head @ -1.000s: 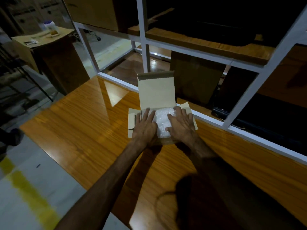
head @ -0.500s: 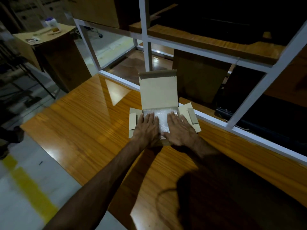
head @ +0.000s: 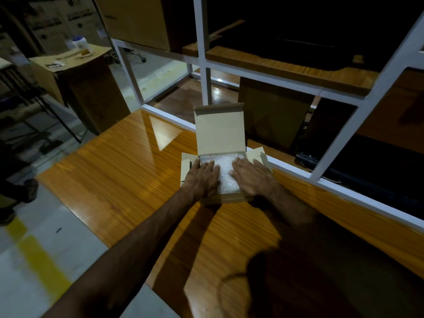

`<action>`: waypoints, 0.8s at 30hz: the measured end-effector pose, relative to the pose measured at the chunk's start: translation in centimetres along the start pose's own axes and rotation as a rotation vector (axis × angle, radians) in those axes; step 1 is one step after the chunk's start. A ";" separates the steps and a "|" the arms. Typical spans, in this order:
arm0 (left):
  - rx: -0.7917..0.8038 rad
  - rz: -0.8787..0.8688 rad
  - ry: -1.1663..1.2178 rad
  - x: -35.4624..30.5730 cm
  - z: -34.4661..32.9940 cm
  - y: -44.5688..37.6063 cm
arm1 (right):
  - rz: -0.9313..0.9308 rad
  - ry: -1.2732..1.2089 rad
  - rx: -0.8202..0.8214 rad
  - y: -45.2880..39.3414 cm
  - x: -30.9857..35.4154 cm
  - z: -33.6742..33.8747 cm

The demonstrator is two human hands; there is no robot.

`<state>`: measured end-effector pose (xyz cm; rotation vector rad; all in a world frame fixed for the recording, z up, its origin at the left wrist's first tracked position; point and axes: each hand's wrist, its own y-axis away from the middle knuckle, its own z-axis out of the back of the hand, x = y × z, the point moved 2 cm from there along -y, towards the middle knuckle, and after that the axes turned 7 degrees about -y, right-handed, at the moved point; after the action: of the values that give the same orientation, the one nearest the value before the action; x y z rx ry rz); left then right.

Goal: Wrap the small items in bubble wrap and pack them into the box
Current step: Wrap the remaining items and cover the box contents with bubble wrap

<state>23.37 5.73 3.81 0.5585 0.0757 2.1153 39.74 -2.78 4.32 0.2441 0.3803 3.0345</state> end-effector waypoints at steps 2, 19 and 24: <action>-0.002 0.003 -0.038 0.5 0.1 -0.2 | -0.013 -0.016 -0.021 0.1 -0.4 0.2; 0.085 0.016 0.001 0.6 -0.5 -0.9 | 0.022 0.029 0.043 -0.9 -0.9 -1.1; 0.054 0.041 0.003 1.3 -1.0 -1.1 | 0.019 0.062 0.066 -1.0 -1.0 -1.0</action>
<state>23.19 7.62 3.06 0.5931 0.1243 2.1599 40.66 -2.13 2.99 0.1579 0.4861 3.0570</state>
